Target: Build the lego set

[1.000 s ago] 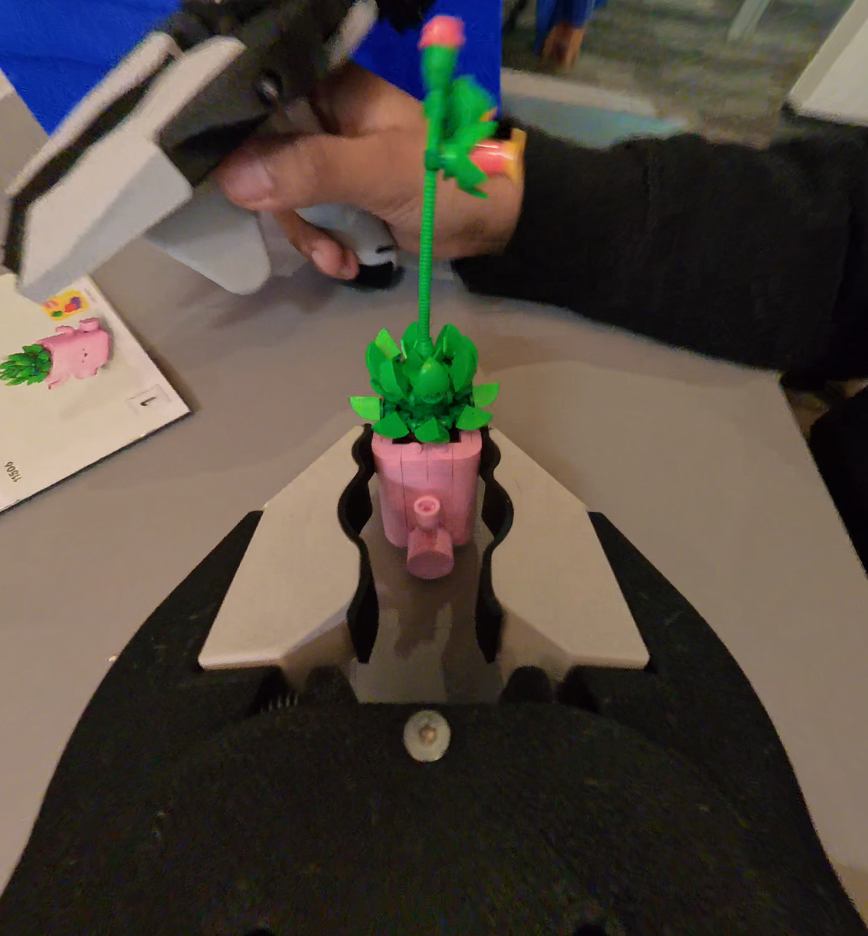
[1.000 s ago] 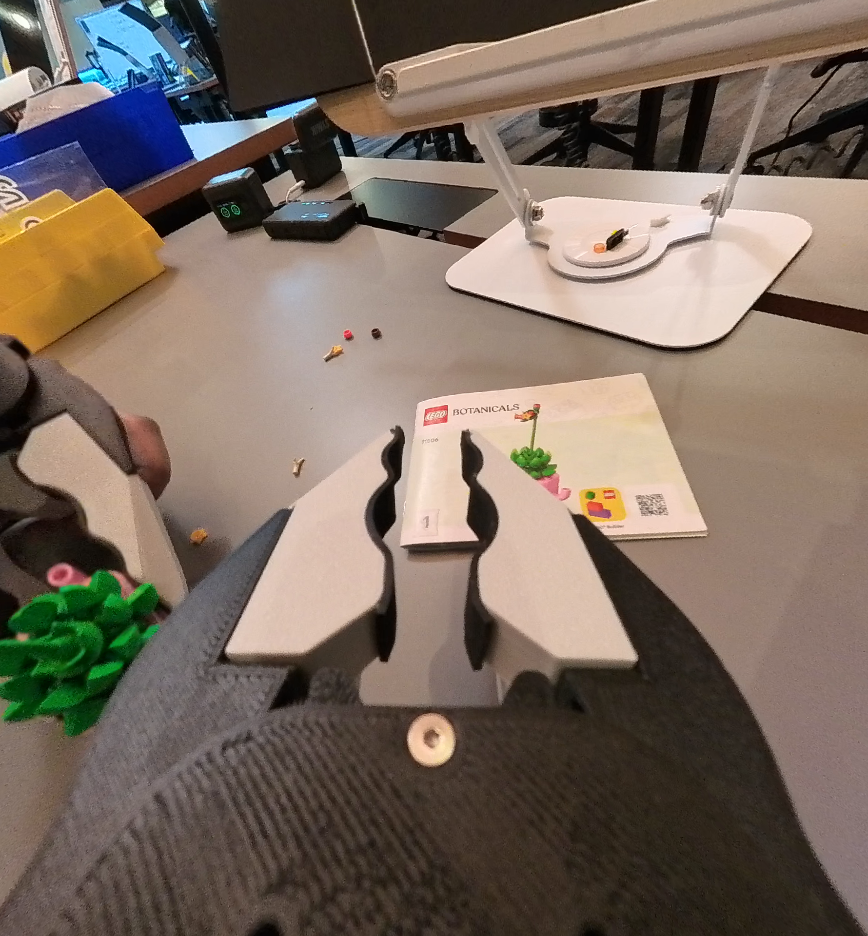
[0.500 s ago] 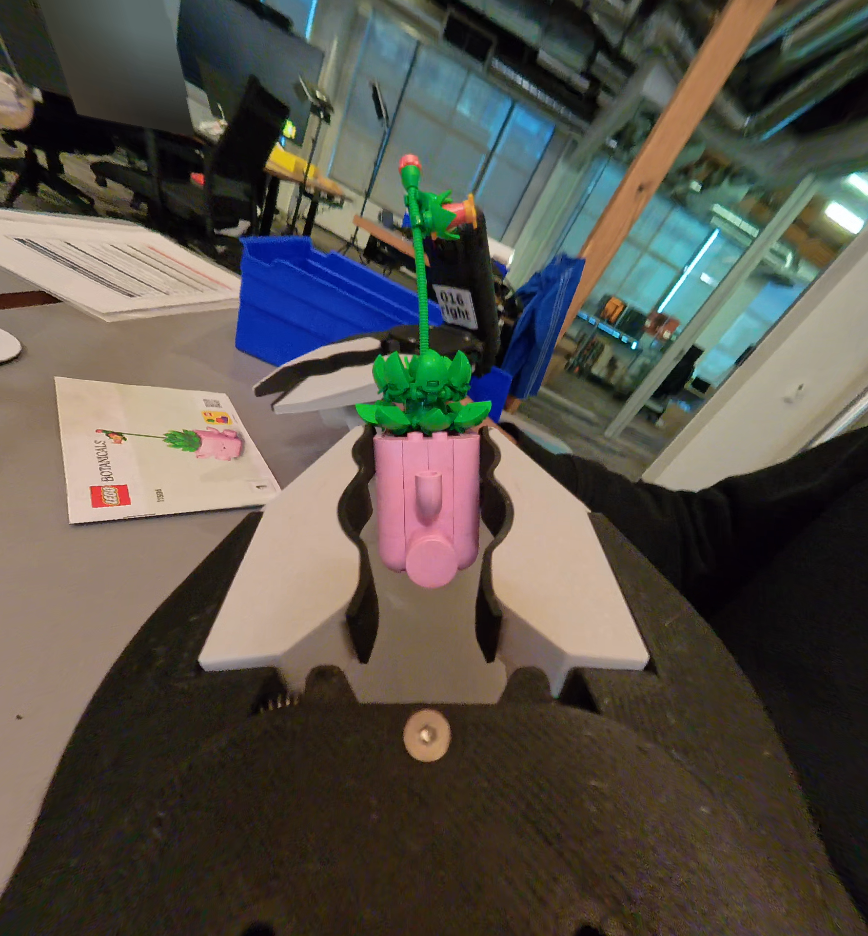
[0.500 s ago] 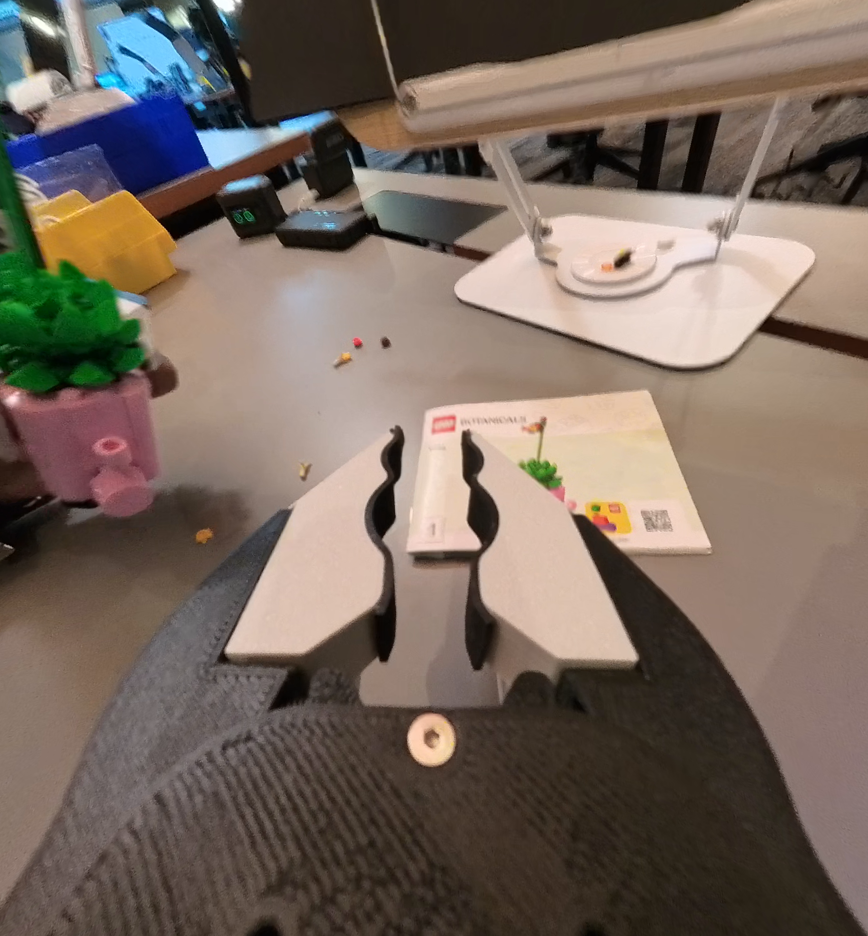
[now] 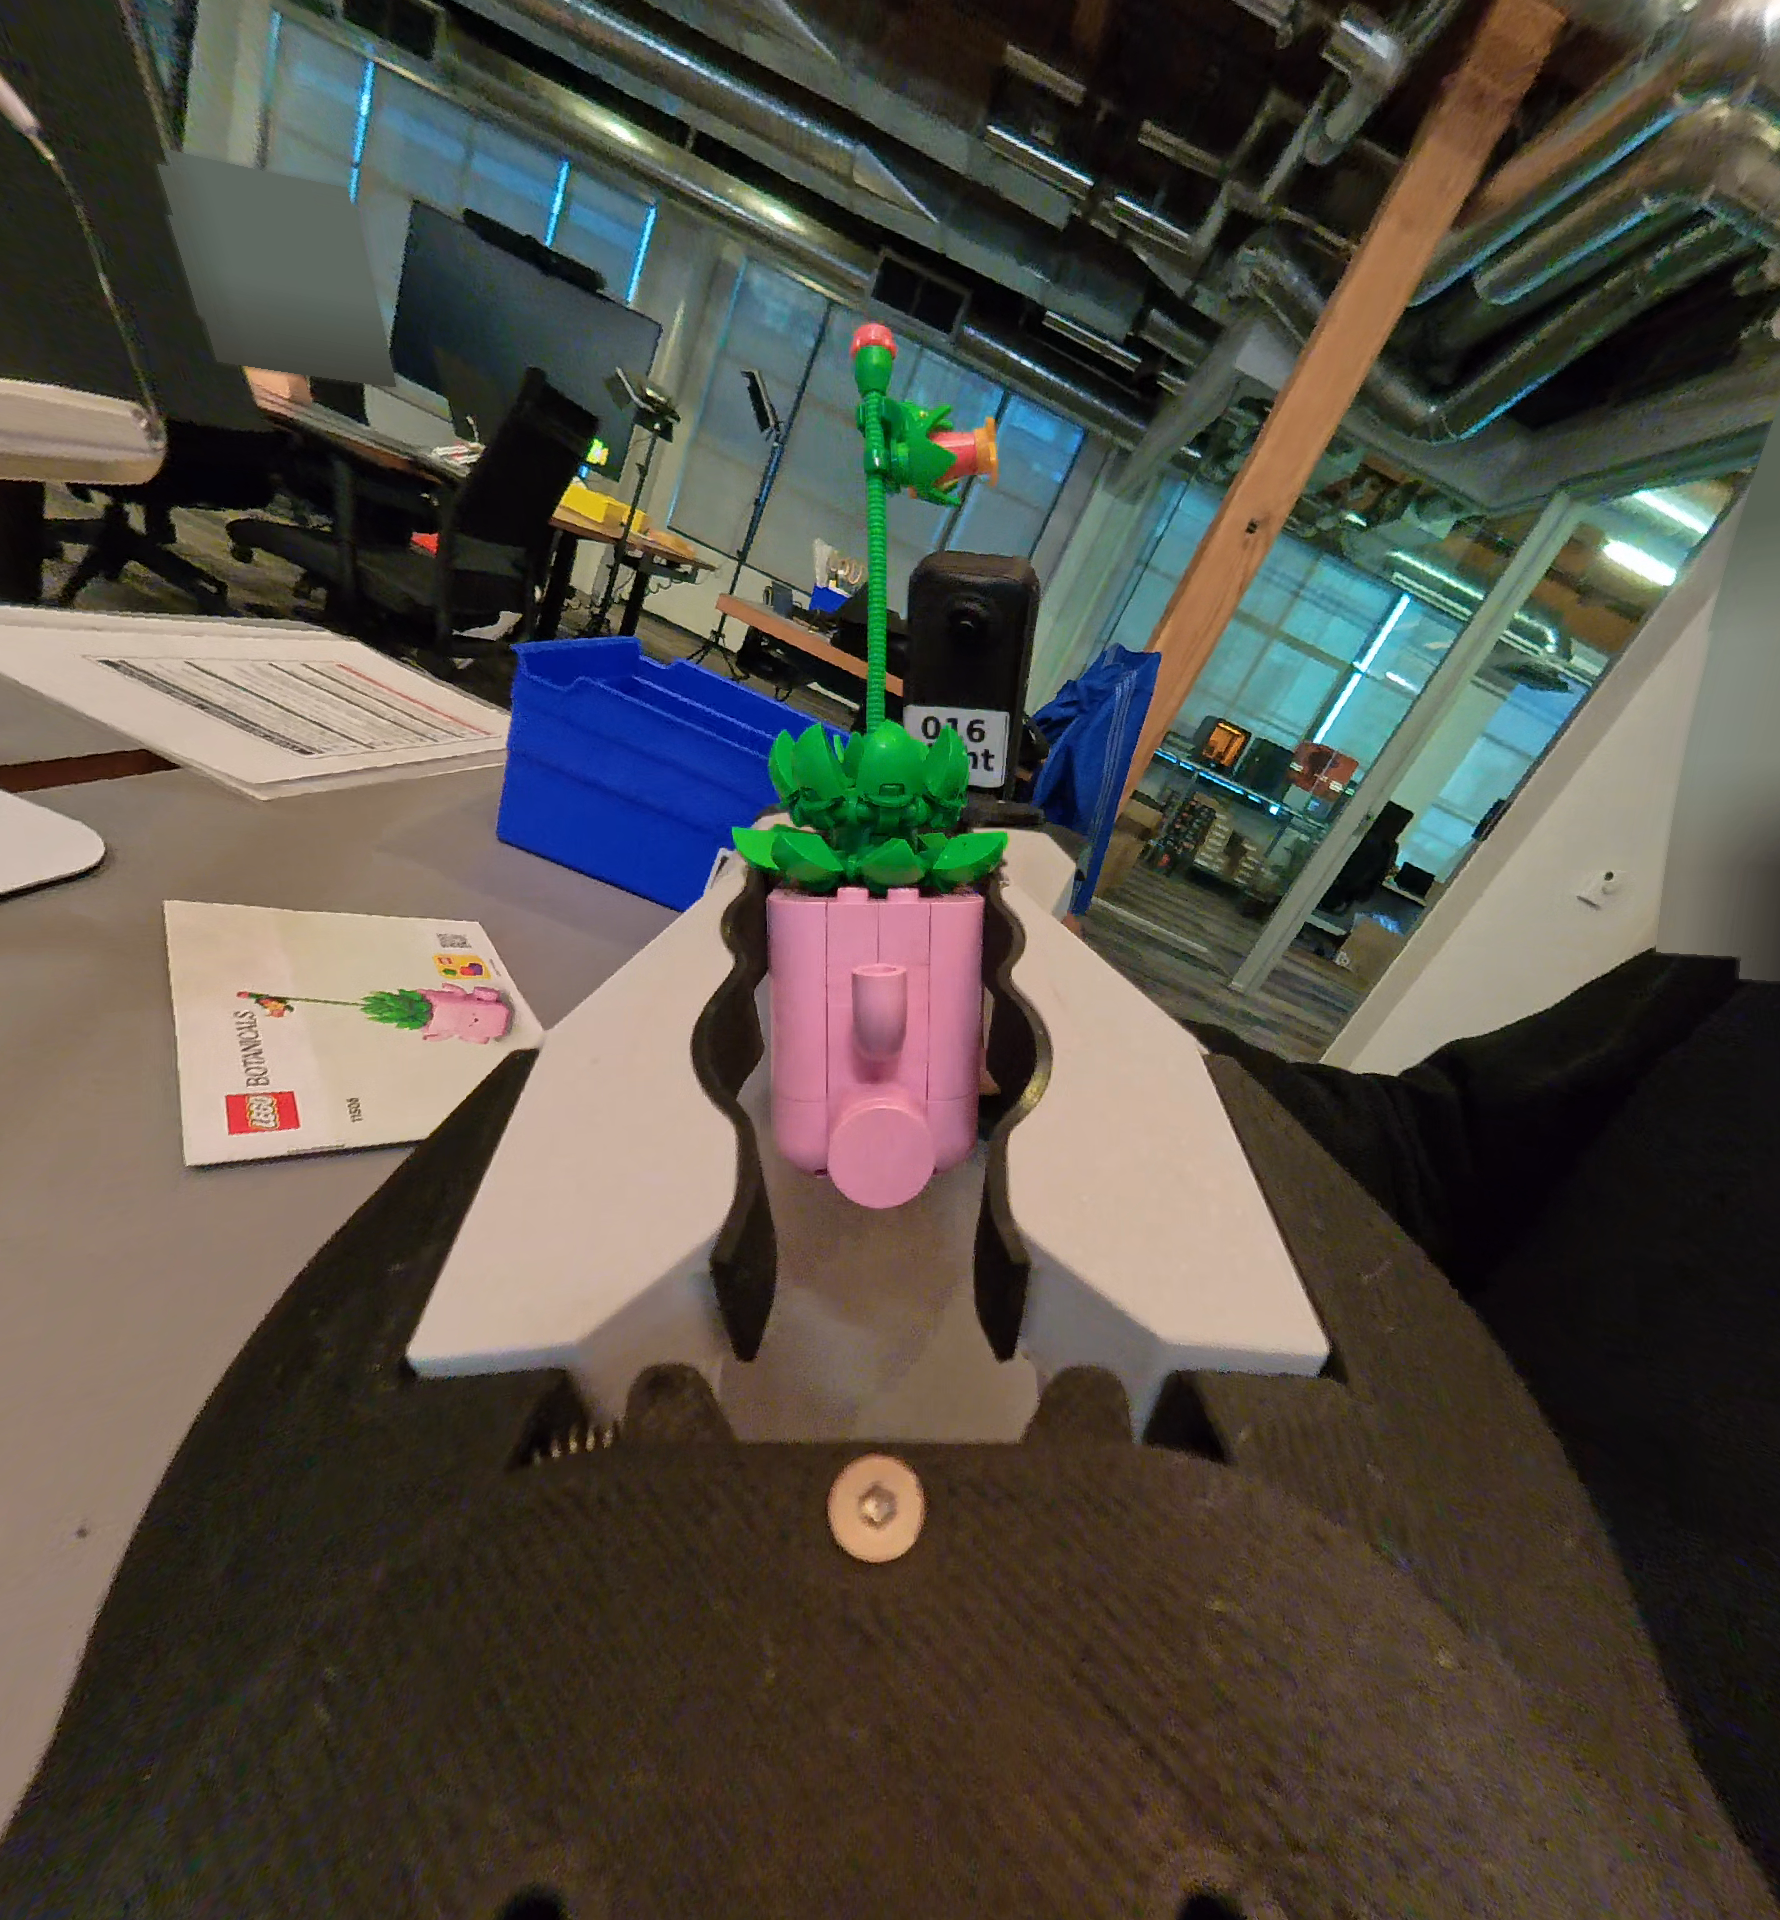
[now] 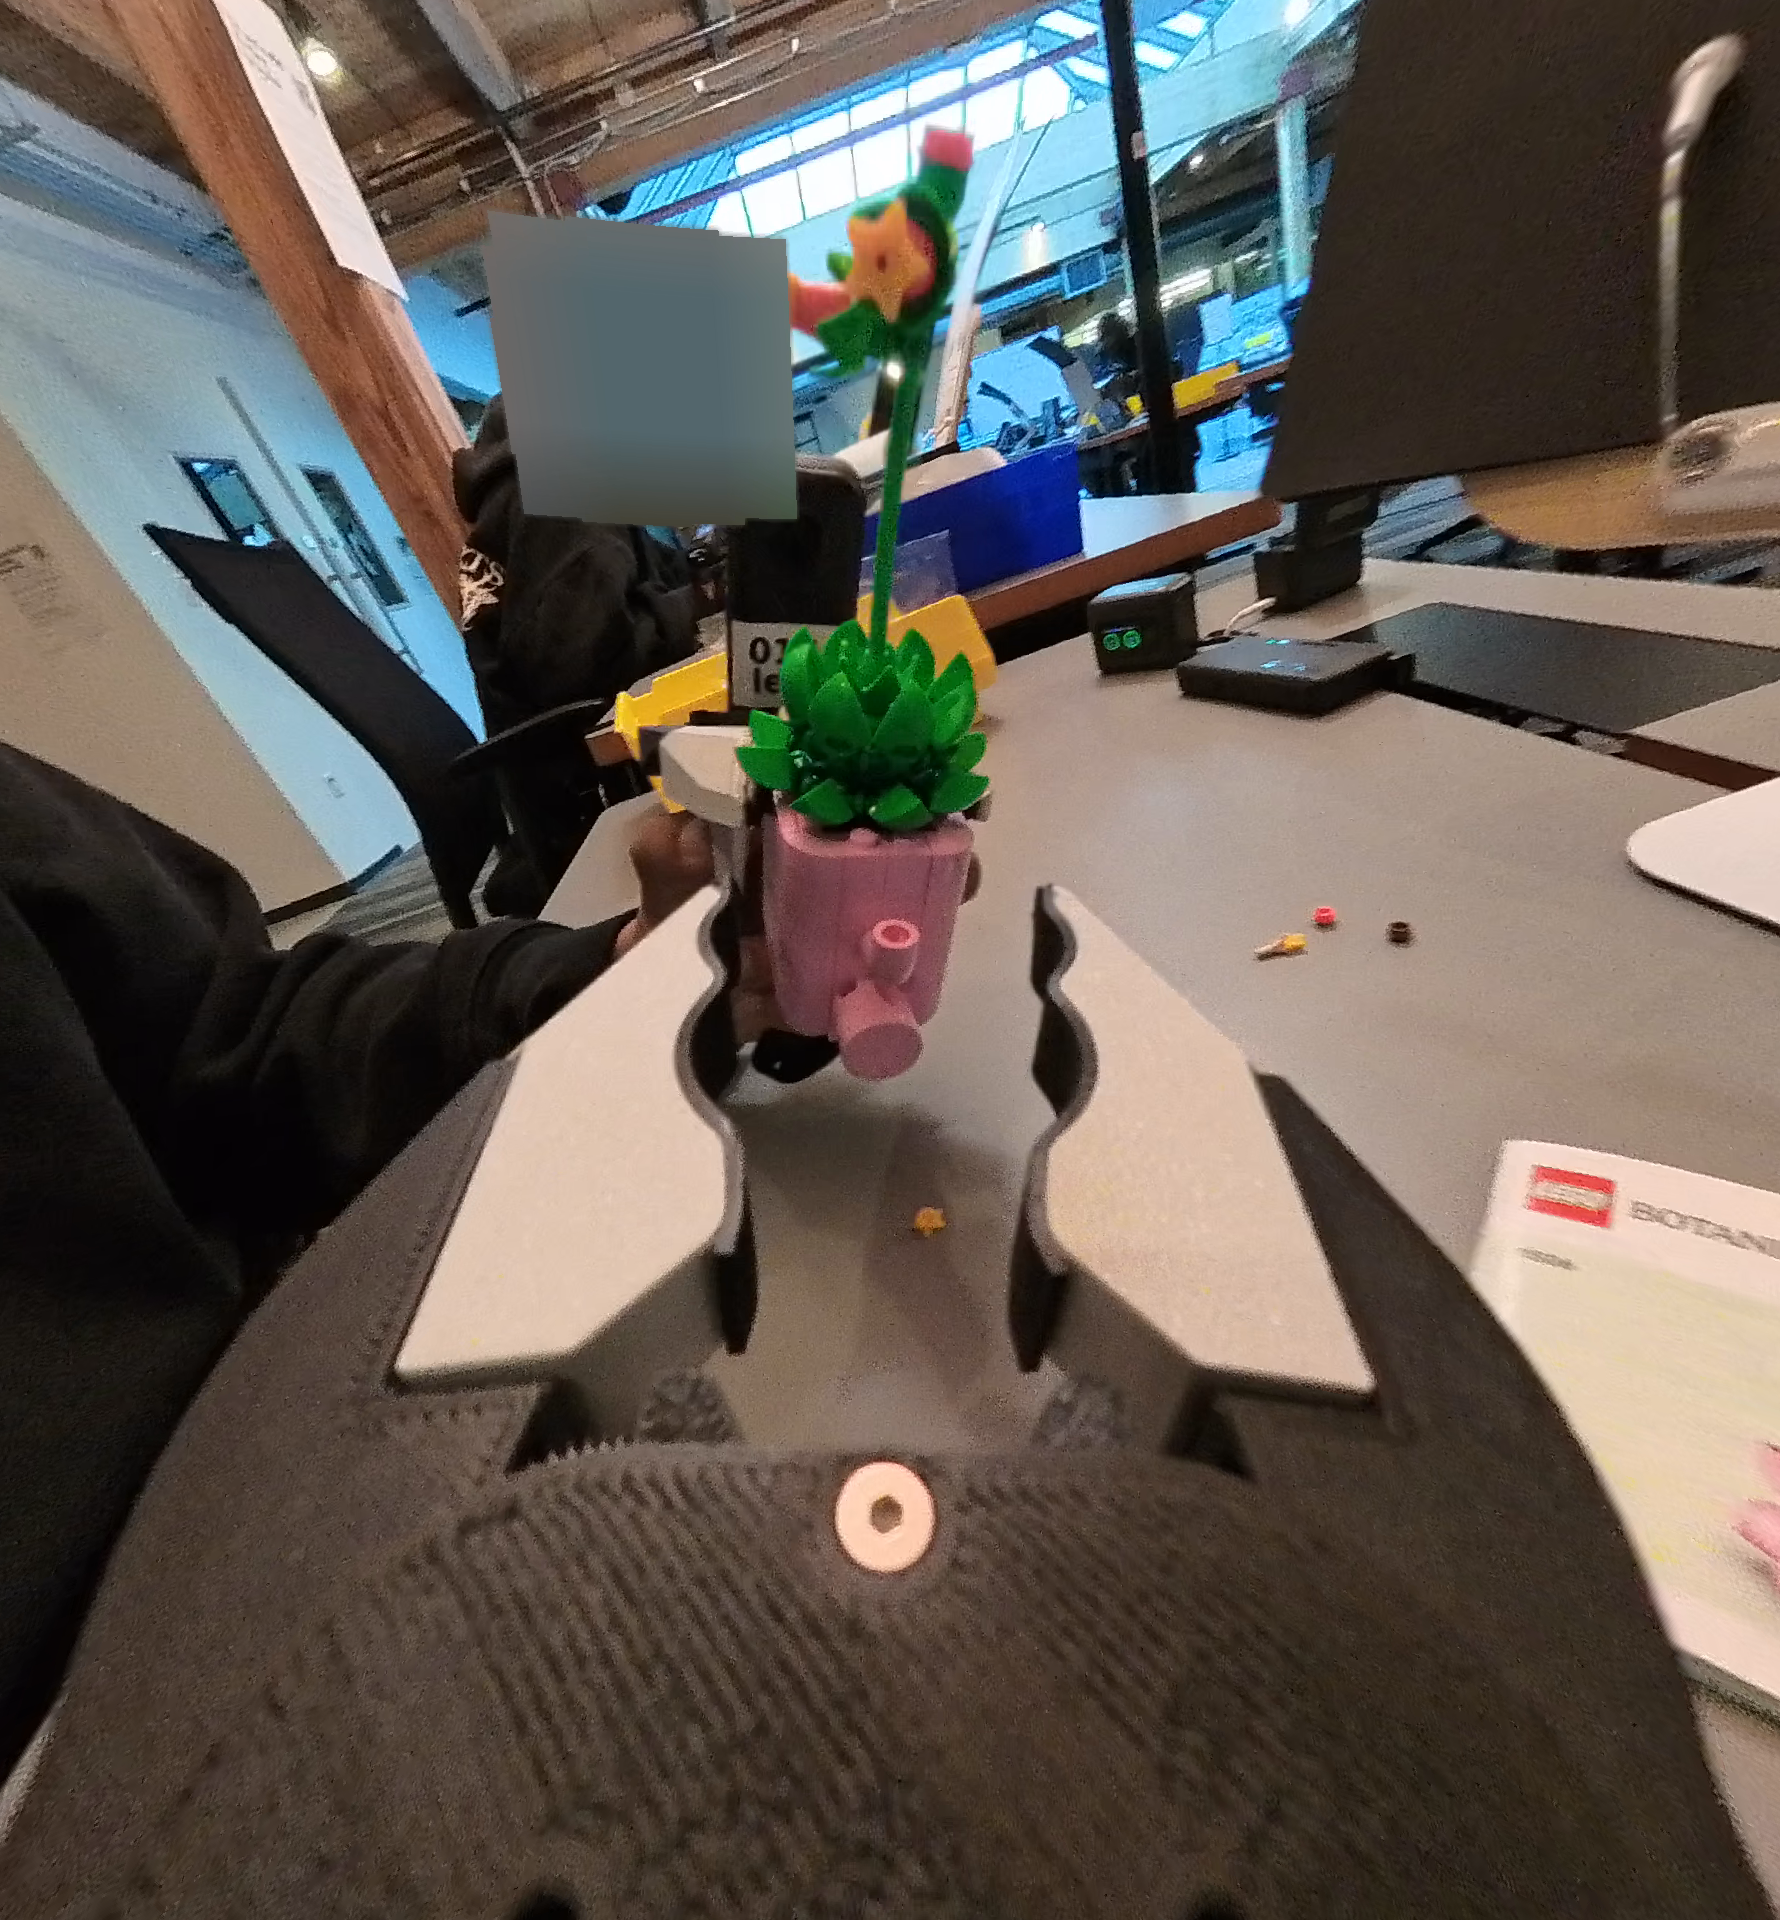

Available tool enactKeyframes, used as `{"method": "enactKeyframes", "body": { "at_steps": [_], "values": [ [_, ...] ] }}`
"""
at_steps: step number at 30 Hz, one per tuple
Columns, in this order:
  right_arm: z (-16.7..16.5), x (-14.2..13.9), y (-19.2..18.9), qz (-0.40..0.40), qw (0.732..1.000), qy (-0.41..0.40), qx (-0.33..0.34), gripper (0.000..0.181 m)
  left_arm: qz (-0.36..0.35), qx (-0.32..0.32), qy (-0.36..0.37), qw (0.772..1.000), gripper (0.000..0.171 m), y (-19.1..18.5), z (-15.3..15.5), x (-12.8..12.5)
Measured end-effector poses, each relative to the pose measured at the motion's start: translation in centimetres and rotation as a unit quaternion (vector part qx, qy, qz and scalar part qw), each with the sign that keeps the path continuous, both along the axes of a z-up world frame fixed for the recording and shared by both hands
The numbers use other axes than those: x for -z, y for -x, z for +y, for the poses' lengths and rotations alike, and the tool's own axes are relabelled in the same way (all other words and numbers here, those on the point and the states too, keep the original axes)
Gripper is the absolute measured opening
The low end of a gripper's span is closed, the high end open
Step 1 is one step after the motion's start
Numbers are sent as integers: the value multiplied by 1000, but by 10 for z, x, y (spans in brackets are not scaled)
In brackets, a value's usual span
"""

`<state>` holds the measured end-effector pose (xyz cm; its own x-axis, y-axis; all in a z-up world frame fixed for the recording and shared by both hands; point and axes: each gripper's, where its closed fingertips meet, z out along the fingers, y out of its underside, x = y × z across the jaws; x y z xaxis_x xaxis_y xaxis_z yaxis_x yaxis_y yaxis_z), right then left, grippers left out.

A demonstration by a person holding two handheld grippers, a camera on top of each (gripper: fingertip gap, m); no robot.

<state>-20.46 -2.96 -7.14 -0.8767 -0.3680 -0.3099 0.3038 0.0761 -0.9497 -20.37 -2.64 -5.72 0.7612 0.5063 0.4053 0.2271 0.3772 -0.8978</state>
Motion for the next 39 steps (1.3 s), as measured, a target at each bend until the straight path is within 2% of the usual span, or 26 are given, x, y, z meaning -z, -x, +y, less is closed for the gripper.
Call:
{"method": "enactKeyframes", "body": {
  "at_steps": [4, 16, 17, 19, 22, 26, 34, 39],
  "values": [
    [-2, 0, -11, -14, 1000, 5, -28, 35, 14, 6, 8, 1000, 38, -3, 5, -2],
    [1, -4, -9, -3, 1000, 1, -17, 34, 24, 4, -11, 1000, 38, -3, 6, -7],
    [1, -5, -7, -3, 1000, 3, -11, 34, 24, -7, -9, 1000, 40, -1, 5, -7],
    [3, -6, 0, -6, 1000, 7, 1, 34, 24, -23, -3, 999, 58, 2, 3, -7],
    [8, -11, 9, -23, 1000, 19, 9, 34, 21, -26, -7, 999, 63, 3, 0, -7],
    [13, -17, 16, -46, 998, 37, 13, 34, 6, -12, -2, 1000, 61, 4, 3, -1],
    [14, -20, 18, -56, 997, 47, 16, 34, -9, 0, 2, 1000, 39, 5, 7, 6],
    [13, -19, 17, -58, 997, 46, 14, 34, -9, 4, -3, 1000, 34, 4, 6, 6]
  ]
}}
